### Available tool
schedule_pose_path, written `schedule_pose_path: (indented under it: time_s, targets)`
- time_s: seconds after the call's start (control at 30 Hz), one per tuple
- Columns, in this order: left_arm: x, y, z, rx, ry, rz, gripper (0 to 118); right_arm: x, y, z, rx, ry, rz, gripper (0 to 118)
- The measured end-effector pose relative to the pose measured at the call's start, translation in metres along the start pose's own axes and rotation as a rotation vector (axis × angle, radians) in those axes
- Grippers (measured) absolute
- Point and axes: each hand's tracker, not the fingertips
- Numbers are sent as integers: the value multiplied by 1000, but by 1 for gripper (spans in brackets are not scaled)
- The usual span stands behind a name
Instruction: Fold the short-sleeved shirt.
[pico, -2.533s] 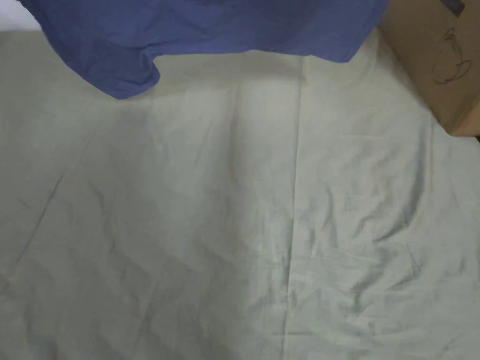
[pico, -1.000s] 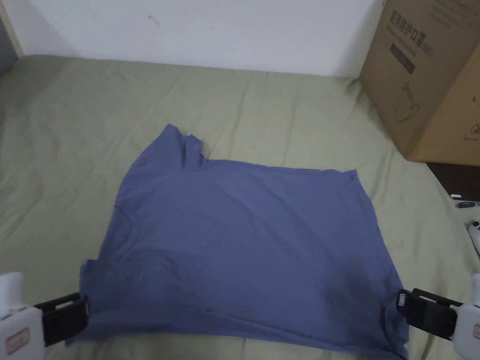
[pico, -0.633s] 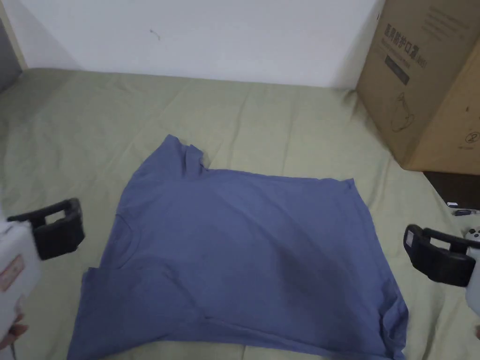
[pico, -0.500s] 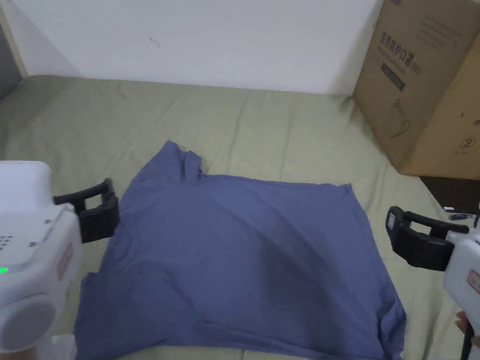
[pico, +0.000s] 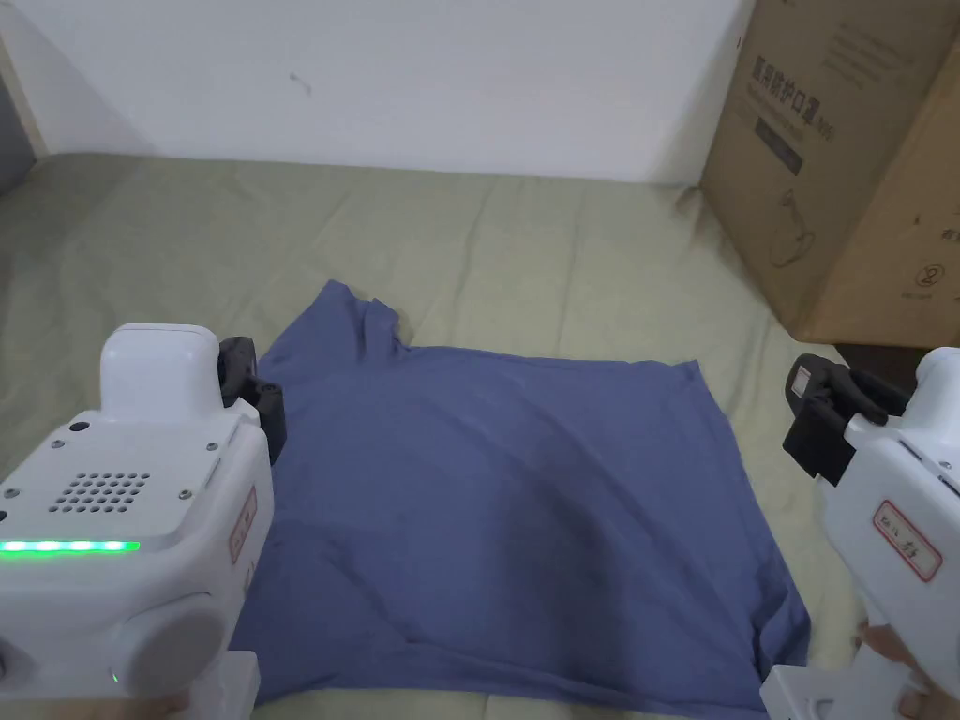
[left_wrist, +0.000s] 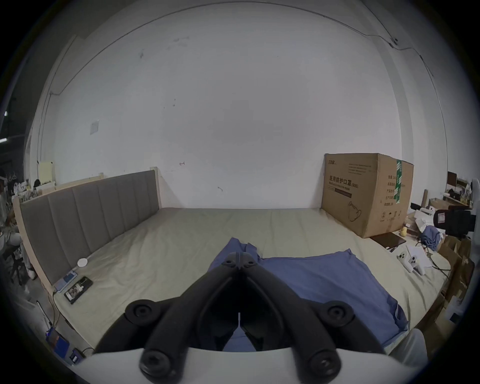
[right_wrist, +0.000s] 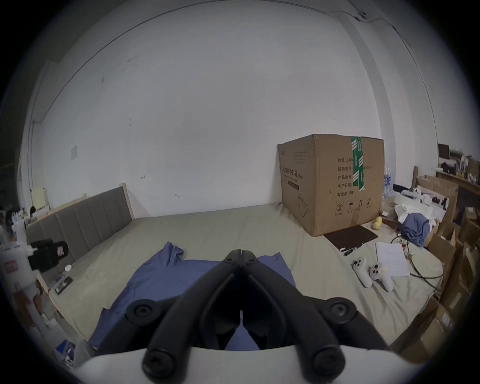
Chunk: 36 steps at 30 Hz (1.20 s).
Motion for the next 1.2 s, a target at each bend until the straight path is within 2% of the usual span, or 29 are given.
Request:
schedule_pose_path:
  time_s: [0.2, 0.23, 0.27, 0.3, 0.33, 0.37, 0.4, 0.47, 0.57, 0.73, 0.8, 0.87, 0.93, 0.97, 1.0, 1.03, 1.1, 1.2]
  targets:
    - [-12, -1, -4, -49, 2, 3, 0, 3, 0, -4, -12, -4, -13, 0]
    - [-16, -2, -6, -74, 12, 11, 10, 4, 0, -5, -15, -6, -11, 0]
    - [-23, -3, -9, -122, 26, 30, 35, 5, 0, -6, -18, -8, -7, 0]
    - [-29, -6, -13, -173, 20, 51, 80, 6, -1, -6, -22, -9, -2, 0]
    - [-37, -10, -19, -247, 3, 79, 105, 6, -2, -7, -27, -12, 4, 0]
    - [-45, -17, -26, -336, -2, 101, 114, 7, -3, -8, -35, -14, 10, 0]
    - [-53, -25, -30, -398, -5, 114, 114, 8, -4, -9, -40, -16, 13, 0]
    - [-67, -43, -33, -478, -11, 111, 114, 9, -8, -9, -52, -23, 15, 0]
    - [-85, -79, -35, -646, 62, 93, 114, 13, -14, -11, -78, -36, 17, 0]
    - [-107, -146, -35, -918, 129, 159, 114, 28, -29, -20, -134, -53, 19, 0]
    - [-109, -165, -35, -983, 141, 156, 110, 30, -33, -22, -147, -59, 23, 0]
    - [-108, -179, -35, -1045, 137, 162, 96, 32, -36, -23, -161, -63, 26, 0]
    - [-105, -187, -35, -1061, 114, 170, 73, 33, -38, -24, -170, -69, 30, 0]
    - [-104, -190, -33, -1073, 99, 177, 56, 35, -39, -25, -175, -73, 33, 0]
    - [-102, -191, -32, -1070, 96, 186, 24, 35, -40, -25, -179, -78, 36, 0]
    - [-101, -193, -31, -1069, 84, 206, 3, 36, -41, -25, -182, -82, 36, 0]
    - [-99, -193, -30, -1040, 61, 252, 3, 40, -43, -25, -194, -89, 34, 0]
    - [-97, -184, -26, -1013, 64, 220, 3, 45, -46, -23, -234, -97, 35, 0]
